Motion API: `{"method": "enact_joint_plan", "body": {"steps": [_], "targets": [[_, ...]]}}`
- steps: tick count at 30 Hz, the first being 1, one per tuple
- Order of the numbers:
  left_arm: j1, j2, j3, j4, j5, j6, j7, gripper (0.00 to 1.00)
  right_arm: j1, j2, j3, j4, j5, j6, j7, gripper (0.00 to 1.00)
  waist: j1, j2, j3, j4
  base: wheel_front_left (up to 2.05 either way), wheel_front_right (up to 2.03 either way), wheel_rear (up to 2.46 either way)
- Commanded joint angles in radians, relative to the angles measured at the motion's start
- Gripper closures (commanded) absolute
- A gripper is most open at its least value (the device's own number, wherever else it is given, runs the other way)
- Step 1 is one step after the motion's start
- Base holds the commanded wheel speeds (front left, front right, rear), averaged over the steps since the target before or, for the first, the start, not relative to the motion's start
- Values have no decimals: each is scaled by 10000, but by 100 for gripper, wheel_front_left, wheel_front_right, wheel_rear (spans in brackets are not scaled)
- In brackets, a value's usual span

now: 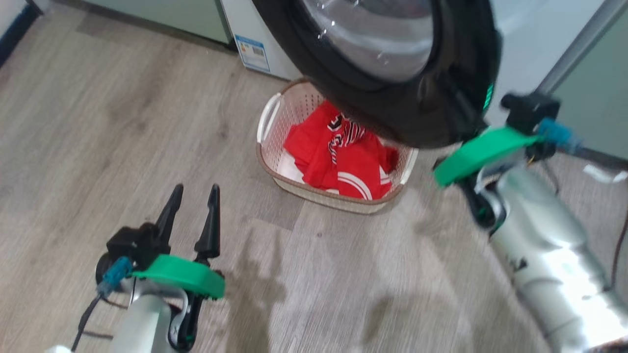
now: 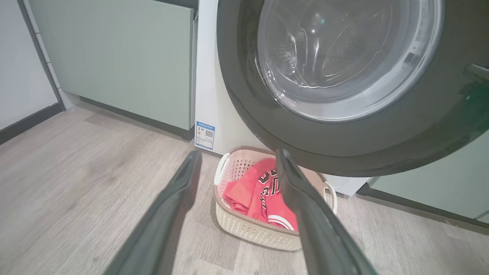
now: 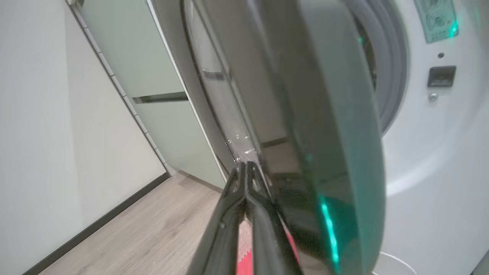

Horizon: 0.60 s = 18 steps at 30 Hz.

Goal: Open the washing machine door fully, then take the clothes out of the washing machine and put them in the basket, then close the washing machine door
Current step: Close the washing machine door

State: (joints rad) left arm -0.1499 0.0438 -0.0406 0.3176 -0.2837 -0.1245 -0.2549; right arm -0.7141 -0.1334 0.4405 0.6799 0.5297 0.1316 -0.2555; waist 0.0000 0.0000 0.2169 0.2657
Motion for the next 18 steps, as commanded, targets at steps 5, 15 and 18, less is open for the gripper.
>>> {"method": "enact_joint_plan", "body": {"steps": [5,15,18], "targets": [[-682,65,191,-425,-78,-61,-68,0,-1145,-286,-392,175,43,-9,-63,100,0,0,621,-119,0,0,0],[-1114,65,36,-460,-86,-61,-68,0,-2478,-628,-1194,1194,-99,-9,-63,100,0,0,1204,-168,0,0,0],[-1214,65,-1,-451,-65,-61,-68,0,-2851,-731,-1420,1476,-159,-9,-63,100,0,0,1370,-181,0,0,0]]}}
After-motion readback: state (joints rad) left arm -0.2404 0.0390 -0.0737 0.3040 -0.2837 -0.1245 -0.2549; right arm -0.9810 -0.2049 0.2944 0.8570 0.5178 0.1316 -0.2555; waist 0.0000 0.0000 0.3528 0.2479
